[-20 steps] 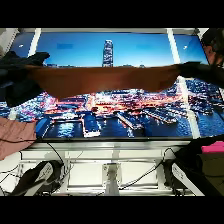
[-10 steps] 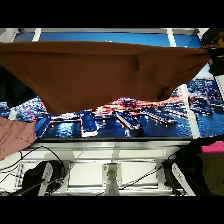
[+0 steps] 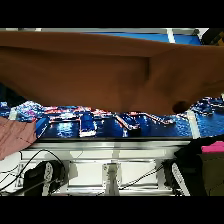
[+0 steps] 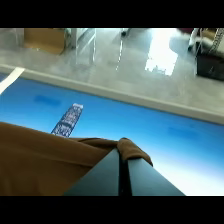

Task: Fold the clothes and pants, and hang the long-sleeved shirts on hangers.

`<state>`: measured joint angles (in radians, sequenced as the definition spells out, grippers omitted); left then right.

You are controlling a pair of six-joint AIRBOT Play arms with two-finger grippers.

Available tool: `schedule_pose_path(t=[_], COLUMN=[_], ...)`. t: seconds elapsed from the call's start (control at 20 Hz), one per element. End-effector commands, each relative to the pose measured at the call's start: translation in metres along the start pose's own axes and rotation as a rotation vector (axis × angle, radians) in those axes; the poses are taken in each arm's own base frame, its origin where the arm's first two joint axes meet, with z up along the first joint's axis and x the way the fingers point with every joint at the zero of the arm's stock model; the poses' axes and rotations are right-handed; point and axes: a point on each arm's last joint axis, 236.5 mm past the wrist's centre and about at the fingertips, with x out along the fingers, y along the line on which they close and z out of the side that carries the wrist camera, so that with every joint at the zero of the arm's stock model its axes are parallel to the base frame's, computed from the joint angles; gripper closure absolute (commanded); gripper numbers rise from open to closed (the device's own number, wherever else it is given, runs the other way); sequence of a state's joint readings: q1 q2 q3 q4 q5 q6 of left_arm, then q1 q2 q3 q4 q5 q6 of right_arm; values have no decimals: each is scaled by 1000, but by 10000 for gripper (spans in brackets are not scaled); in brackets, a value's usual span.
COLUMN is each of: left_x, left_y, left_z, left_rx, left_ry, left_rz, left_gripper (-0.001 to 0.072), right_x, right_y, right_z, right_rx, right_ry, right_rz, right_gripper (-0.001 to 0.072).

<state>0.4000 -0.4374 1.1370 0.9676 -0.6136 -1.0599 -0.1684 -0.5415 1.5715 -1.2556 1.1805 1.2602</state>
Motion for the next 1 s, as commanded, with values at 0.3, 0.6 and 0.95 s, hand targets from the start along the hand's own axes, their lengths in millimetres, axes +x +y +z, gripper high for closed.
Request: schedule_pose_path(t=[0.3, 0.6, 0.95], left_x=[66, 125, 170], left_y=[-18, -1, -20], left_z=[-108, -242, -326], left_rx=[-224, -339, -181], left_ry=[333, 628, 692], left_rz=[-164, -160, -220], left_gripper=[691, 692, 691], right_x=[86, 224, 324], right_y=[-44, -49, -32], right_z=[-85, -234, -305], right_rx=[67, 190, 383], right_ry=[377, 777, 754], right_rz=[-67, 45, 121], right_gripper=[699, 699, 698])
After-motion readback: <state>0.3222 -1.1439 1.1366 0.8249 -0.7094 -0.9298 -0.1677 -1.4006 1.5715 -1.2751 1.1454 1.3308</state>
